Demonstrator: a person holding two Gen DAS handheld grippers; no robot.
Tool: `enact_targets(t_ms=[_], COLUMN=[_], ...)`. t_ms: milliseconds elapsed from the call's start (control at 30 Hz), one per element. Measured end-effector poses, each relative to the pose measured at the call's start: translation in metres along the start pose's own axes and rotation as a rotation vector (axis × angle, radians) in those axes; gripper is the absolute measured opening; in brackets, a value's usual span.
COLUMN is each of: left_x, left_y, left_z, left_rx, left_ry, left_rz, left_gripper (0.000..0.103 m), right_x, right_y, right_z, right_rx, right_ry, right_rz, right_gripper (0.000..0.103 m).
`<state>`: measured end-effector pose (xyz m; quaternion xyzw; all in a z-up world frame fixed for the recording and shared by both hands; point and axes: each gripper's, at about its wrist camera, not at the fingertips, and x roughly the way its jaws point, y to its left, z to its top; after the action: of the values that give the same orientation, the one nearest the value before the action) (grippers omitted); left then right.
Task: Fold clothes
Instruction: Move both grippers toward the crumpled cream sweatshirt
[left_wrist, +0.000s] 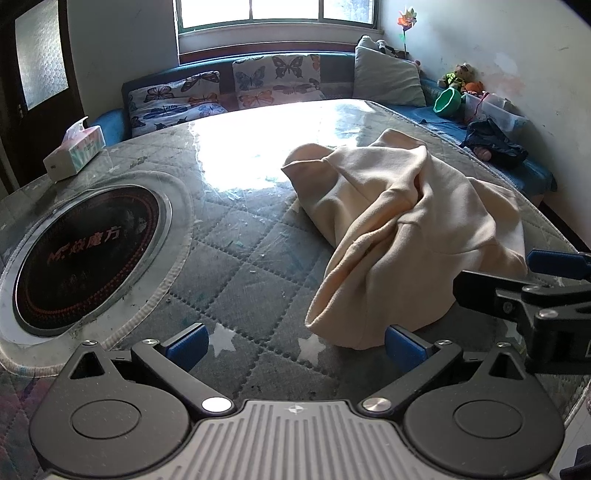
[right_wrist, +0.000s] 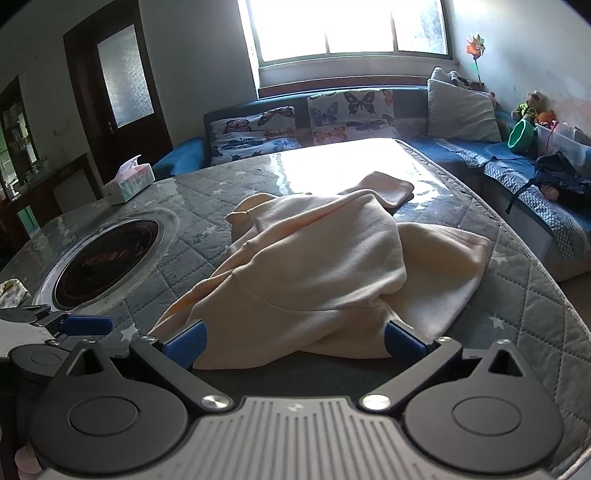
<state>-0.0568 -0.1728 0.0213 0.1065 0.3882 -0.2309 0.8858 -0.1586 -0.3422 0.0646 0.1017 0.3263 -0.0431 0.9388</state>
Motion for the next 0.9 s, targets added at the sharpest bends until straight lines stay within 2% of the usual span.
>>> enact_targets(t_ms=[900], left_x=[0.008], left_y=[-0.004], left_z=[0.015], left_rx=[0.018], left_ry=[-0.002], left_rz=[0.002], left_gripper=[0.103], right_x=[0.013], right_y=[-0.013], right_z=[0.007], right_rx=[0.031], right_ry=[-0.001], right_rz=[-0.003], right_gripper=[0.103])
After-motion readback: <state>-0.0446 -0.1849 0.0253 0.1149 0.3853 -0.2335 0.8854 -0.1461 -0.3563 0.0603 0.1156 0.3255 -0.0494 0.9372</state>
